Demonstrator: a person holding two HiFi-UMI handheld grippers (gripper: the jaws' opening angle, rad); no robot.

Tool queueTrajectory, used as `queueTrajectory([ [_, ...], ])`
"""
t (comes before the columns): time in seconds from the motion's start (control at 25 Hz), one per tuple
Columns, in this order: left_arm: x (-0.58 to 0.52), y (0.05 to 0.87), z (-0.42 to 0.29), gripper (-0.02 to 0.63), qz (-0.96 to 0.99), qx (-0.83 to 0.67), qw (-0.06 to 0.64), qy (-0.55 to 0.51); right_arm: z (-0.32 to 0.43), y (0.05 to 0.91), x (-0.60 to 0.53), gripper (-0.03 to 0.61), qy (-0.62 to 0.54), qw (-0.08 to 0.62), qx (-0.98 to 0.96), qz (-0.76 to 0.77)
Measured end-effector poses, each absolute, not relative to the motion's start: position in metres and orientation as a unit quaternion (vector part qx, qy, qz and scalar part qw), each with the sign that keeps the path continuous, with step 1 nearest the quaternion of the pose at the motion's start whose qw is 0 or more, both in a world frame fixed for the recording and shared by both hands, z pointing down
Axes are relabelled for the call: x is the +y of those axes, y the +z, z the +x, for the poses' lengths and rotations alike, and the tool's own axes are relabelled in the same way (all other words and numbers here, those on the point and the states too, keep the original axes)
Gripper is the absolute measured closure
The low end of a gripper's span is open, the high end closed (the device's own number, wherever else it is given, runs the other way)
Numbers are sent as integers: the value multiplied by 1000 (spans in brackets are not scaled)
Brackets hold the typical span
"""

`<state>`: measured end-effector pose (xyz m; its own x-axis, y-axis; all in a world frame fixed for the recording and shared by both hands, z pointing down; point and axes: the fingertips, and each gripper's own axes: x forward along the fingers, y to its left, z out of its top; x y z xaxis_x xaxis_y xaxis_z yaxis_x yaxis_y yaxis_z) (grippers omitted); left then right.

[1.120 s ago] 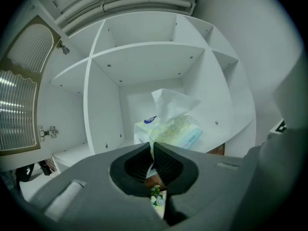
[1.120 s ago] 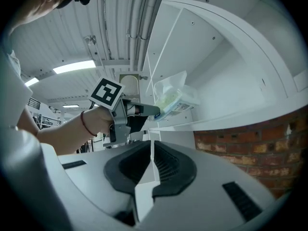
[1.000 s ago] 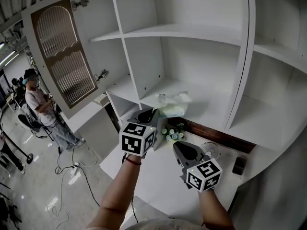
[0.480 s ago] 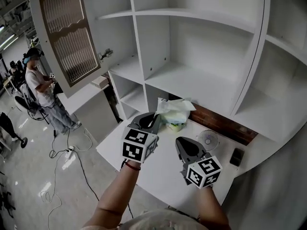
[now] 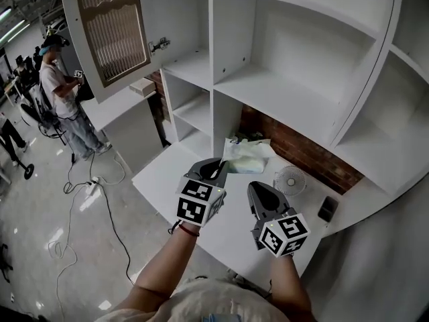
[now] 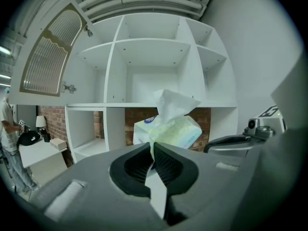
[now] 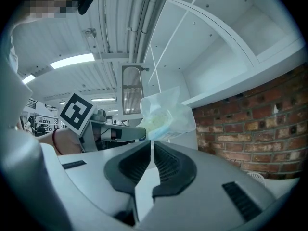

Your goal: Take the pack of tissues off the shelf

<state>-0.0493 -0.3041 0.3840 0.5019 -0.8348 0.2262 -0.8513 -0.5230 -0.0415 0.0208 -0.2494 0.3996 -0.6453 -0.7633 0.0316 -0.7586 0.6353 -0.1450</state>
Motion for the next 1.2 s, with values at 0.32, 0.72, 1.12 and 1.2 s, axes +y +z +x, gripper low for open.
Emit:
queueTrajectory([
  [0.32, -289, 424, -55, 603, 860, -493, 74, 111, 22, 420, -237, 560, -83, 8, 901, -427],
  [0.72, -277, 476, -49, 603, 860, -479, 119, 126, 25, 453, -225, 560, -105, 1, 896, -432],
  [1.12, -273, 519, -44, 603, 857, -471, 143, 150, 23, 483, -231, 560, -123, -15, 892, -434],
  [1.2, -274, 527, -44, 603, 856, -471, 148, 152, 23, 488, -234, 560, -127, -18, 892, -434],
])
